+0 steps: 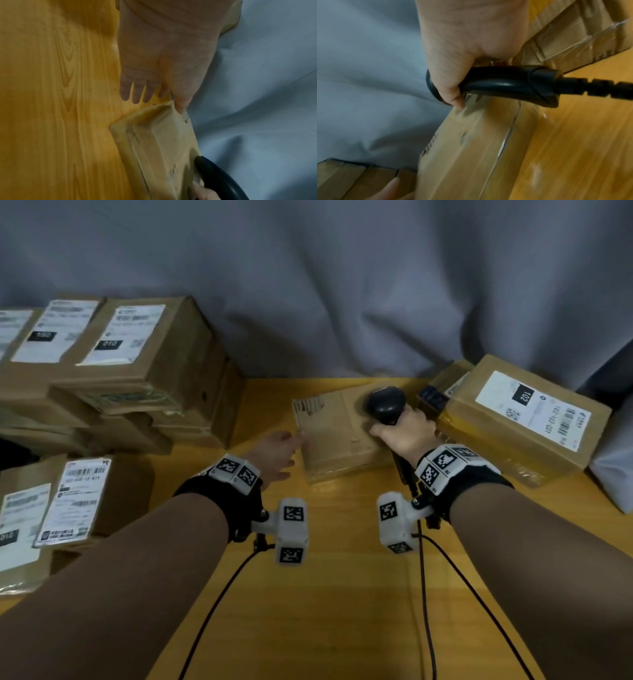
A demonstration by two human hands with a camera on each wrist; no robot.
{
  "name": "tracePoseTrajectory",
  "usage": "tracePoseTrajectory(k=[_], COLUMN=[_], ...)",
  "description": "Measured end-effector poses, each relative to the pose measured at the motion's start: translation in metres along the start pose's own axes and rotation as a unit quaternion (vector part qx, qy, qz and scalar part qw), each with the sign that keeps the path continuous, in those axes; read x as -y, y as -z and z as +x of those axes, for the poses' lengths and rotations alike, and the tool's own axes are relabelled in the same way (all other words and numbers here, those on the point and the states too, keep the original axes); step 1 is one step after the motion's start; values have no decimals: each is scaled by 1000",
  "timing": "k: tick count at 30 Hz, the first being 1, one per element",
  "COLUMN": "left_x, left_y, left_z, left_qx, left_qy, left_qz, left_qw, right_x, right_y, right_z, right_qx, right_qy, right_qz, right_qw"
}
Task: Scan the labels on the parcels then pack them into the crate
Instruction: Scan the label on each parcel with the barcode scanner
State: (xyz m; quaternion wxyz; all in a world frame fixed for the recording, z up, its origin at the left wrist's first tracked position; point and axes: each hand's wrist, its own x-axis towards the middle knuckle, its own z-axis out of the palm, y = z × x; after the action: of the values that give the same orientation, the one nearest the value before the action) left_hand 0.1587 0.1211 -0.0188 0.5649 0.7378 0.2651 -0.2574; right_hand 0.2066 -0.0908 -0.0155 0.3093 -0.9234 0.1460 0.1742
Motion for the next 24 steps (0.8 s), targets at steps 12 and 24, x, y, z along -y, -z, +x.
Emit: tracePoseTrajectory(k=[12,24], left_x=[6,-5], left_y=[73,98], left_z=[-19,-46], left_qx=[-105,-88], left_qy=[63,-15], left_qz=[-204,-155], left_qw=[971,984], right_x=[9,29], right_y=[-7,3], right_z=[-65,-94], right_qx=[19,16], right_qy=[12,-16], right_qz=[489,464], right_qw=[872,886])
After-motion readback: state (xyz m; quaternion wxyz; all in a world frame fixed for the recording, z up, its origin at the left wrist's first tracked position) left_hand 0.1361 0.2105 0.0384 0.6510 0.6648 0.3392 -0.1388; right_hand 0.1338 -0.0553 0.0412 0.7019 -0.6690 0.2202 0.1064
